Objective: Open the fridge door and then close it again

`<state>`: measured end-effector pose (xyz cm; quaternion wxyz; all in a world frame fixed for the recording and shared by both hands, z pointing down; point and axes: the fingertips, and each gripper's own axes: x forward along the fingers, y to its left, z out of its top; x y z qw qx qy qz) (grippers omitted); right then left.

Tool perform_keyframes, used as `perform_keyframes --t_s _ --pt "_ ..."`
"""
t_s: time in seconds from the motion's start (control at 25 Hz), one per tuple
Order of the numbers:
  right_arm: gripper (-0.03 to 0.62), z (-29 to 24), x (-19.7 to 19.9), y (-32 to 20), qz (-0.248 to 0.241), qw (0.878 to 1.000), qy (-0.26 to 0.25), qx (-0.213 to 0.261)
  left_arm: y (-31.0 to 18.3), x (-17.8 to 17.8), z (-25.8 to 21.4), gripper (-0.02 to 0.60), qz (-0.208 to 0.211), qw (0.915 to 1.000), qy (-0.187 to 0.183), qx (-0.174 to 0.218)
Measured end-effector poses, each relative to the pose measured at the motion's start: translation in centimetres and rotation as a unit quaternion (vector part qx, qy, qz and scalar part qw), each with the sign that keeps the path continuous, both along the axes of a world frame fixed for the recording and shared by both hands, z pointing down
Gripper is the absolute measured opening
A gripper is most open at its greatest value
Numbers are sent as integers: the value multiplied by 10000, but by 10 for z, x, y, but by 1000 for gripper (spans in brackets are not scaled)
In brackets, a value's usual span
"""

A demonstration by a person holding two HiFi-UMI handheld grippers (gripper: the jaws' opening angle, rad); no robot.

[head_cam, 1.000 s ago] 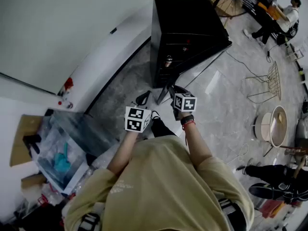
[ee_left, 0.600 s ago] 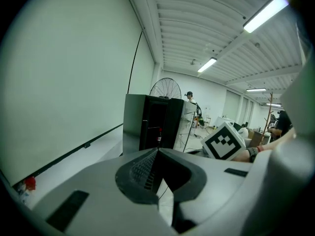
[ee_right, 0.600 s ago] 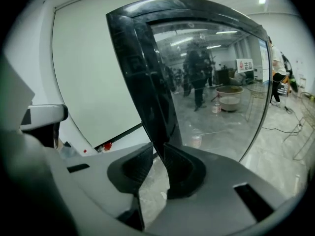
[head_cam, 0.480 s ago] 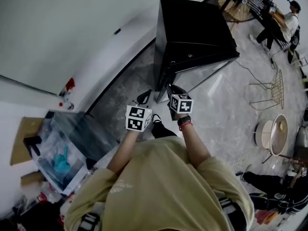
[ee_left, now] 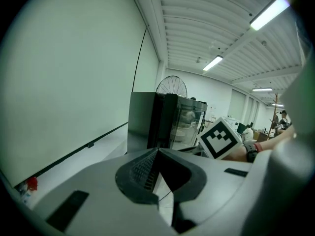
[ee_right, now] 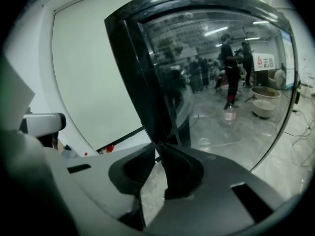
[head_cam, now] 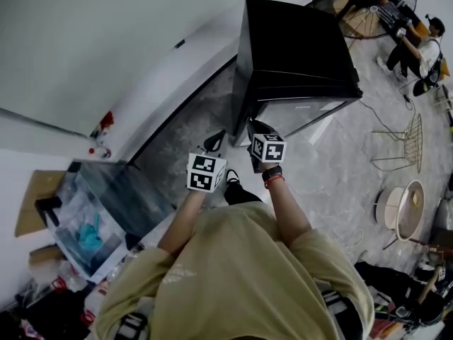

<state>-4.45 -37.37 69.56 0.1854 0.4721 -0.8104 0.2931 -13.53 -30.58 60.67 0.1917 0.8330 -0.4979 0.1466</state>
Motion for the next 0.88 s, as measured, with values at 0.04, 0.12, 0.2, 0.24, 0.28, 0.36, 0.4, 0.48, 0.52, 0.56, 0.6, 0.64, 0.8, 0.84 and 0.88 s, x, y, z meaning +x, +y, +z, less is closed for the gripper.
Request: perform_keyframes --t_s 0.04,0.12,0.2,0.24,0.28,0.36,0.4,0.48,0.52,0.56,0.6,0.64,0.8,0.84,0.88 --pt "58 0 0 -4 -14 10000 -12 2 -3 0 -1 18 -23 10000 0 1" --pt "58 -1 -2 -12 -43 10000 -31 8 -7 0 -2 18 -68 10000 12 -34" --pt "57 0 -5 -19 -67 10000 -39 -1 -10 -2 -2 18 -123 9999 18 -36" --pt "57 0 -5 -22 -72 10000 -37 -12 -12 -3 -2 18 -152 9999 18 -31" --pt "57 1 -6 -26 -74 10000 -30 -24 -13 -5 -2 18 -181 9998 18 -31" --pt "55 1 -7 -33 -71 10000 -8 -44 -15 -7 0 18 -239 9997 8 -50" --pt "54 1 -8 -36 -61 10000 -6 -55 -14 -9 0 18 -267 9996 3 -60" --pt "54 0 -9 -42 1 9999 -26 -105 -14 -12 1 18 -318 9995 2 -67" --pt "42 0 -8 -43 49 9999 -46 -143 -13 -13 1 18 -341 9994 4 -75" --pt "29 -1 -7 -44 91 9998 -77 -175 -12 -14 1 18 -366 9993 5 -83" --pt "28 -1 -7 -45 115 9997 -115 -190 -11 -16 1 18 -392 9992 2 -87" --pt "28 0 -7 -45 119 9996 -145 -189 -11 -18 1 18 -417 9991 -6 -88" --pt "28 1 -7 -45 103 9997 -156 -144 -11 -22 1 18 -485 9988 -4 -86" --pt "28 2 -7 -45 113 9997 -158 -136 -11 -23 0 18 -504 9987 16 -92" --pt "29 2 -8 -45 122 9997 -162 -120 -11 -24 -1 18 -519 9986 25 -89"
